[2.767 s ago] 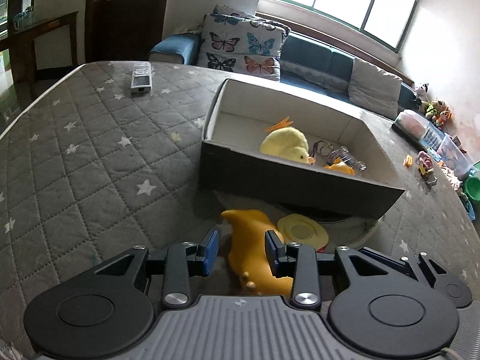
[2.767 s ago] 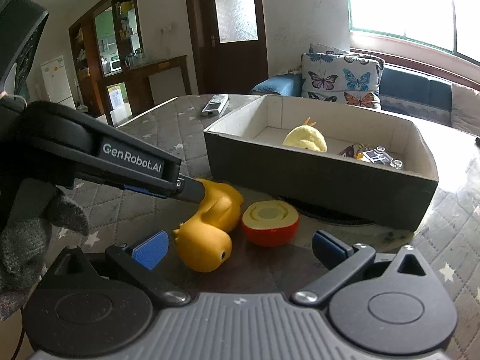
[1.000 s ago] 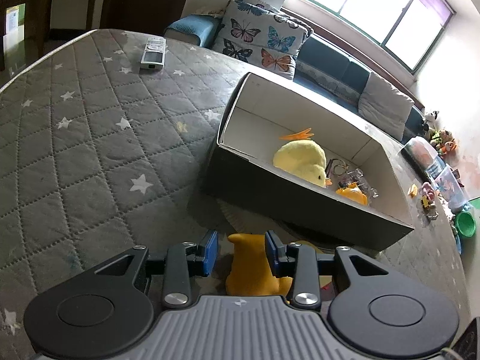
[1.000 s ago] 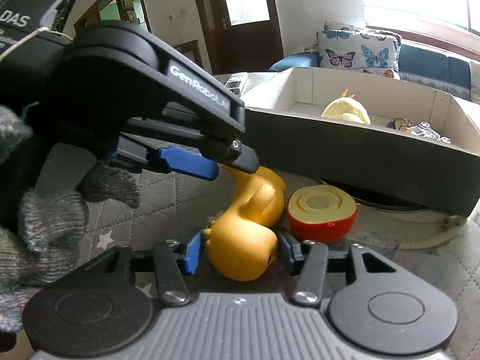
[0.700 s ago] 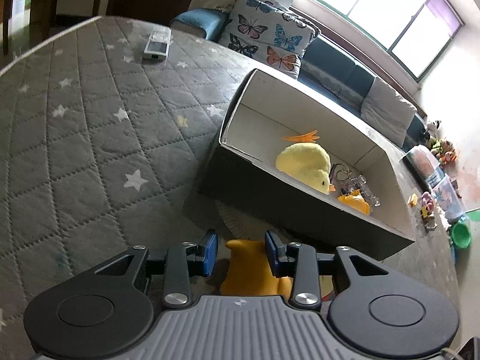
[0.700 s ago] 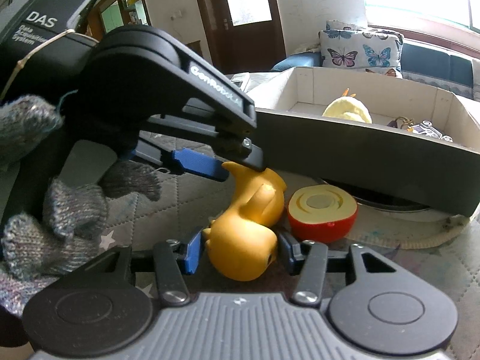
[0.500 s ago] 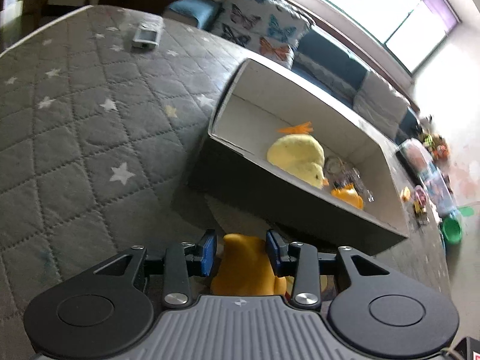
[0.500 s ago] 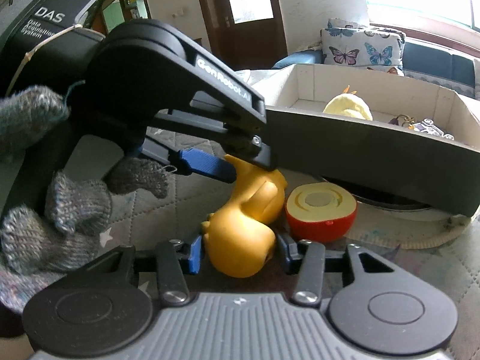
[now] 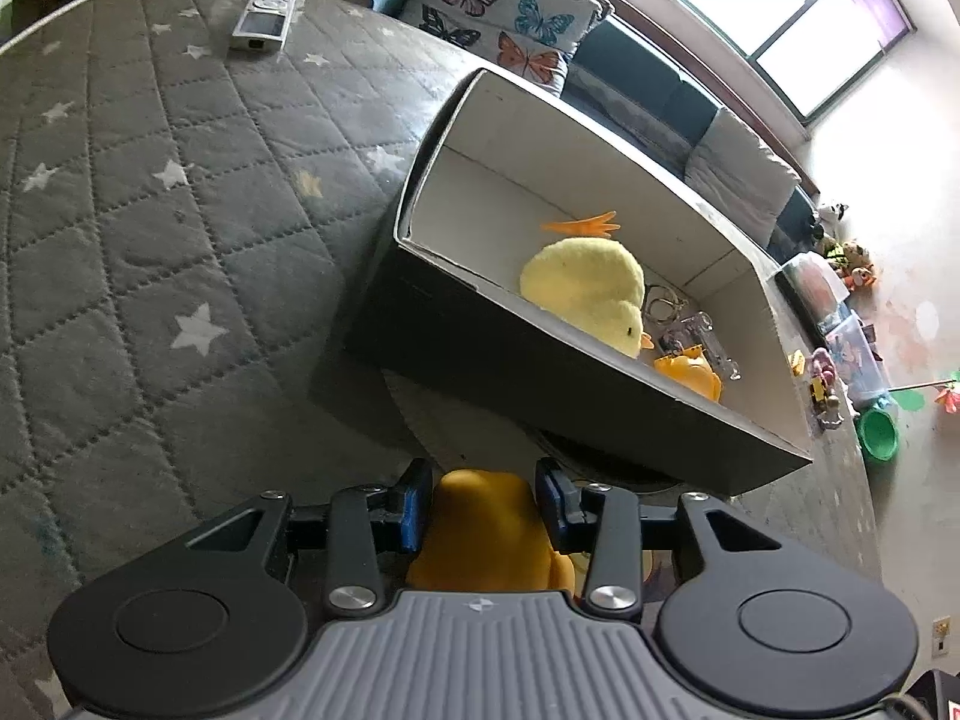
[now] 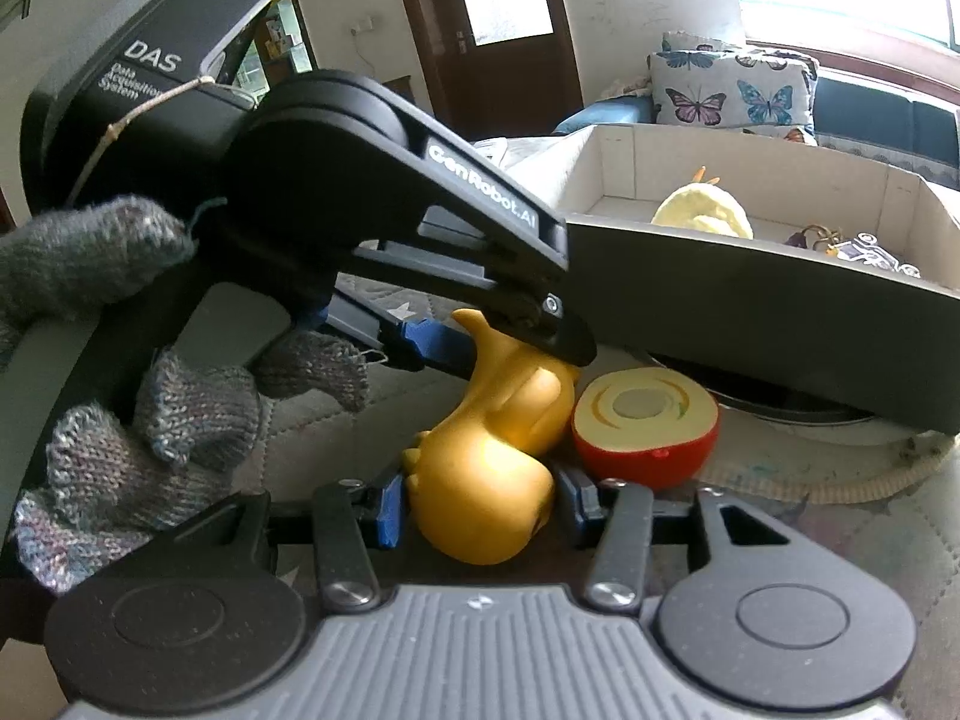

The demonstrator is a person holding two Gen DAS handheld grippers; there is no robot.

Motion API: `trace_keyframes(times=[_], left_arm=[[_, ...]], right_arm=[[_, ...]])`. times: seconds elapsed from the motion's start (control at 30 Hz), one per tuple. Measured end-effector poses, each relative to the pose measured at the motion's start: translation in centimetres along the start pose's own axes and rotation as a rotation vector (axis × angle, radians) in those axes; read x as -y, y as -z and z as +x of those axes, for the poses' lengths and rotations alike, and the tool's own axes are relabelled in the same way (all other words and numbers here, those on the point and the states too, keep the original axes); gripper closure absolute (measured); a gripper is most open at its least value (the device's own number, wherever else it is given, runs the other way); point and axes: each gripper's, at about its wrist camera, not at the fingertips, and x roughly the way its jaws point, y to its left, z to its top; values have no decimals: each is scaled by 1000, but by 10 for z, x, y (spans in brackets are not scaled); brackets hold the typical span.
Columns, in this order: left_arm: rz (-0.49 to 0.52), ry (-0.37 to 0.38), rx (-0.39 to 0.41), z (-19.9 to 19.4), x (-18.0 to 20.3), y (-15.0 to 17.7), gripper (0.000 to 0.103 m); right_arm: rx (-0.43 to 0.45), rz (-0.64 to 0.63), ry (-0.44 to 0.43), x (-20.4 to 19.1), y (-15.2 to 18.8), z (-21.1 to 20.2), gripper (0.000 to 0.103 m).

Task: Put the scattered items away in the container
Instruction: 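Close both grippers together on the large yellow rubber duck, then lift the duck with both grippers and carry it over the box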

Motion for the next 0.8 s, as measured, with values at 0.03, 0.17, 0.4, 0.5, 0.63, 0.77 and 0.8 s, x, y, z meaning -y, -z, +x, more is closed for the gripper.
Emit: trace_keyframes(times=[0.03,0.17,0.4,0.5,0.63,0.77,0.8], left_arm=[[-6,8,-2,0,-1,0,63],[-8,13,1,-1,-2,2,63],[-9,1,17,-11,-1,8,63],[-5,3,30,-18,1,10,64],[-4,3,42,-25,3,13,64],[3,9,54,-32,8,13,64],[6,12,60,-34,10,13,64]], right_arm=[[-1,-2,0,0,0,0,55],[-1,-6,-1,-1,0,-1,56],[7,-19,-14,-4,1,-8,56],[11,-24,-19,-6,1,-11,56],[18,-31,-23,-7,1,-16,56],[31,-40,-20,-8,1,-22,56],[36,-45,-20,-7,-1,-24,56]])
